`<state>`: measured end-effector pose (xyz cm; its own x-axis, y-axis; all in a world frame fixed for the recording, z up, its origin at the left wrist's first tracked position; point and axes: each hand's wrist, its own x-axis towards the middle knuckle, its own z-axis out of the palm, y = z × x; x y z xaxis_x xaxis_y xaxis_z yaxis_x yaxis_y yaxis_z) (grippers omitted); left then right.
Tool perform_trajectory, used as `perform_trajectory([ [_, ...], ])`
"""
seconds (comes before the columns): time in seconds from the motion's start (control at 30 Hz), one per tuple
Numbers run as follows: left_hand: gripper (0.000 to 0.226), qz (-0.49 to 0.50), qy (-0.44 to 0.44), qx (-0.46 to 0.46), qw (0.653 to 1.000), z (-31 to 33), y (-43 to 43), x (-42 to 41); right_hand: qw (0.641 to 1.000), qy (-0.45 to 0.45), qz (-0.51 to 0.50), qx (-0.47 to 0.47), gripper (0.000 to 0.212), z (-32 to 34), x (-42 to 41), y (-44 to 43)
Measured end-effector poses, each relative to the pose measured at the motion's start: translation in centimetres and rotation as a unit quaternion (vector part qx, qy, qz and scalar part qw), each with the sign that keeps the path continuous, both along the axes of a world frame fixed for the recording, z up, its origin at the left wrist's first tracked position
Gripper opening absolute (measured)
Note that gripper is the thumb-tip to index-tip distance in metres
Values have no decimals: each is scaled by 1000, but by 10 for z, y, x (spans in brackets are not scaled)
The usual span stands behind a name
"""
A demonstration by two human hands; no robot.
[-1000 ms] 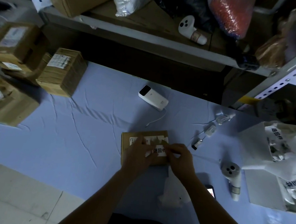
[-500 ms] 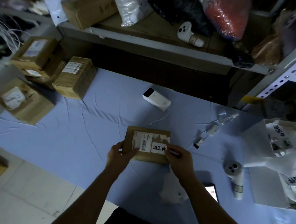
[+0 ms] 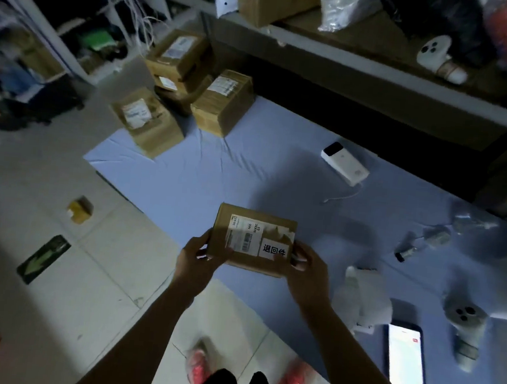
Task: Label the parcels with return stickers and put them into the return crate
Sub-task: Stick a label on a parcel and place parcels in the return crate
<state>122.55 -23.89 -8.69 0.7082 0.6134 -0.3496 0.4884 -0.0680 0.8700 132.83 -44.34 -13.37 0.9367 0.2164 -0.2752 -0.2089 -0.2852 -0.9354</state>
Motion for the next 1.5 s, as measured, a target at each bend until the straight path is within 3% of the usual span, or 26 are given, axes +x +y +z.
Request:
perform_trajectory([
  [0.33,59,109,-56,-19,992,-13,170,-138,996,5,92,-1,43,33,-96,189],
  [0.67,27,127,-71,-17,989,19,381,-218,989,38,144,4,34,46,-155,421],
  [1.0,40,153,45,8,987,-22,614,-193,970,113,216,0,44,-17,-117,659],
  [1.3,48,117,121,-11,986,-54,811,-113,976,148,159,-5,32,-35,-54,834],
  [1.4,38,64,144,4,987,-84,885,-77,980,150,132,-19,29,-57,-28,890],
  [1.5,19,-22,145,12,989,-125,953,-31,982,169,81,-31,41,-86,-5,942],
])
